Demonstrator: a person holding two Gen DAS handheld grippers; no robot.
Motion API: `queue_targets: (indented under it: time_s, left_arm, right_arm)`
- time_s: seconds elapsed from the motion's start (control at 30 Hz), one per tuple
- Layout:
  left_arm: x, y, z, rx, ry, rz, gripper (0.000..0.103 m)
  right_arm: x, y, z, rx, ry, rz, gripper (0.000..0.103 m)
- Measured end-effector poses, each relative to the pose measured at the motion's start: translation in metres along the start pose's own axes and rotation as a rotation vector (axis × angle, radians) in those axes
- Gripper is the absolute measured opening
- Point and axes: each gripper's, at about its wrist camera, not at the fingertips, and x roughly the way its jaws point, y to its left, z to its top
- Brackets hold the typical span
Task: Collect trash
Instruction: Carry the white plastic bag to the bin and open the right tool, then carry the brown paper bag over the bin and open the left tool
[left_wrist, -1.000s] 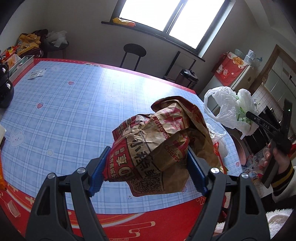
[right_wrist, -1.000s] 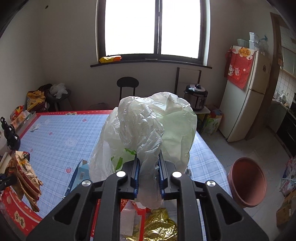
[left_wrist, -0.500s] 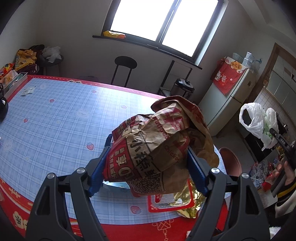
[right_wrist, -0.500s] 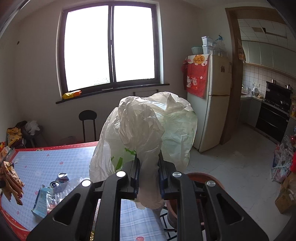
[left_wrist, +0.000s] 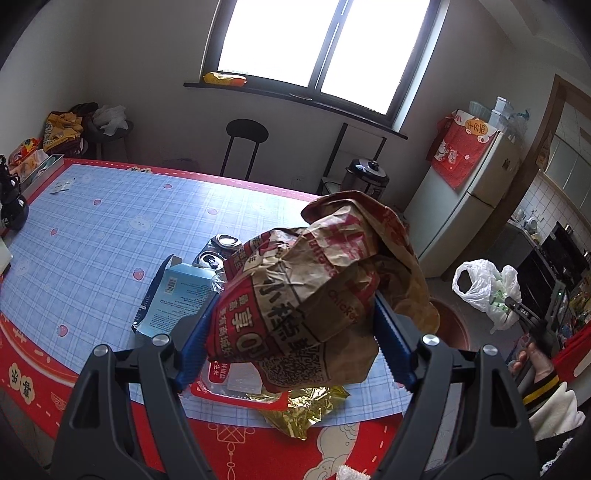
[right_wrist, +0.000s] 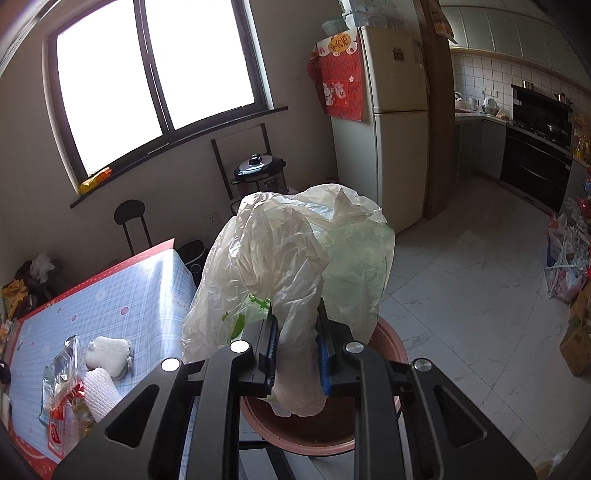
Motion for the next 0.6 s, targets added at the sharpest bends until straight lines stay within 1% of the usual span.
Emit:
queue_targets:
  time_s: [0.07, 0.1, 0.13, 0.23, 0.33, 0.4, 0.47, 0.6]
  left_arm:
    - [0.0, -0.006, 0.0, 0.008, 0.012, 0.006, 0.079]
    - [-0.001, -0.009, 0.001, 0.016, 0.014, 0.006, 0.079]
    - [-0.002, -0.015, 0.002, 0.029, 0.006, 0.004, 0.079]
    - [-0.001, -0.024, 0.008, 0.056, -0.009, -0.011, 0.079]
    - [0.012, -0.045, 0.015, 0.099, 0.015, -0.054, 0.079]
    - [0.022, -0.065, 0.018, 0.153, 0.026, -0.086, 0.079]
    - [0.035, -0.086, 0.021, 0.191, 0.042, -0.132, 0.079]
    - [0.07, -0.139, 0.025, 0.288, 0.085, -0.224, 0.079]
  right_arm:
    - [0.011, -0.004, -0.001, 0.018, 0.028, 0.008, 0.03]
    - [0.015, -0.007, 0.0, 0.035, 0.037, 0.008, 0.044]
    - [0.015, -0.009, 0.002, 0.053, 0.025, 0.011, 0.058]
    - [0.001, -0.011, 0.005, 0.057, -0.039, 0.027, 0.078]
    - [-0.015, -0.015, 0.01, 0.043, -0.079, 0.018, 0.093]
    - [-0.031, -0.02, 0.009, 0.04, -0.103, 0.005, 0.098]
    - [-0.044, -0.027, 0.006, 0.036, -0.117, -0.008, 0.098]
    - [-0.068, -0.047, -0.004, 0.035, -0.102, -0.031, 0.098]
